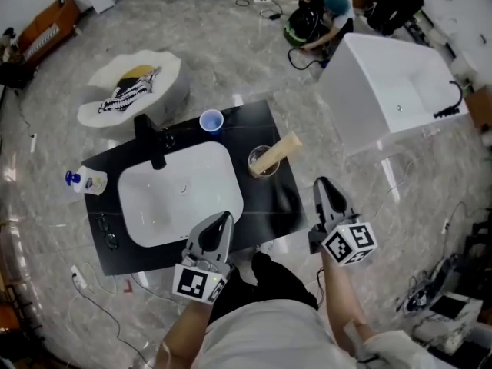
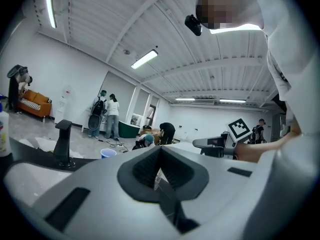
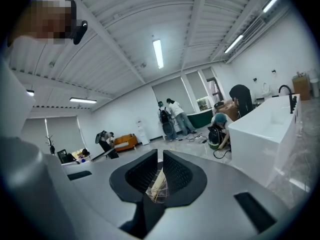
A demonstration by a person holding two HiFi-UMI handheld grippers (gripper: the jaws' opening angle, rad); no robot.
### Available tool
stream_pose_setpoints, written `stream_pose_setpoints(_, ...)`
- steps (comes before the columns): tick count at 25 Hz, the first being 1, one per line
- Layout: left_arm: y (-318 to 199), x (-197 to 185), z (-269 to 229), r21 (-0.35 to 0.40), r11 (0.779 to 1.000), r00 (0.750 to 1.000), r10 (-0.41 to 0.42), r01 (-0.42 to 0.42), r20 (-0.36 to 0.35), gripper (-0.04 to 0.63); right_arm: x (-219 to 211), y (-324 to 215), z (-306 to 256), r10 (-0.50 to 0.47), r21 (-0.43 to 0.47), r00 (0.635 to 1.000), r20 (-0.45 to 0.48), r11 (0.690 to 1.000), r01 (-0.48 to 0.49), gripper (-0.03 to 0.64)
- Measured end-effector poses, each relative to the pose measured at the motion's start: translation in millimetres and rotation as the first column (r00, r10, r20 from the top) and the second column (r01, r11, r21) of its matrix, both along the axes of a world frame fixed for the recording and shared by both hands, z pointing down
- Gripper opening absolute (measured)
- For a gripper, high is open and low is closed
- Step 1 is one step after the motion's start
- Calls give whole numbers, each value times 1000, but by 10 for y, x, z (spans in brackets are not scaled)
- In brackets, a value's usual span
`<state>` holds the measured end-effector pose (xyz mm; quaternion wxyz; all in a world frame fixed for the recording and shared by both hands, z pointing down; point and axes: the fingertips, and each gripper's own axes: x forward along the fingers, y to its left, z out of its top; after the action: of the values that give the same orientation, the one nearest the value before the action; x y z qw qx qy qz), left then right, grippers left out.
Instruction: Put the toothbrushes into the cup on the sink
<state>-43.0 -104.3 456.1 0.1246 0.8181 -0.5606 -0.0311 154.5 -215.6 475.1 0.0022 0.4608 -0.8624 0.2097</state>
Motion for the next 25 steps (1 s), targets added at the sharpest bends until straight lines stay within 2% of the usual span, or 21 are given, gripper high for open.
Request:
stream_pose_setpoints(8, 81, -10, -237, 40, 999, 1000, 21, -21, 9, 2, 28, 183, -287, 23, 41, 999, -24, 999, -22, 57)
stream_pose_setpoints(16, 183, -24, -428, 91, 995, 1000, 28, -27, 0, 2, -126, 279, -622, 4, 112, 999, -38, 994, 0, 57)
stream_pose_setpoints(25, 335, -144, -536, 114, 993, 1000, 14, -14, -4, 2, -319, 394, -878, -22, 168, 998, -64, 985, 32, 55)
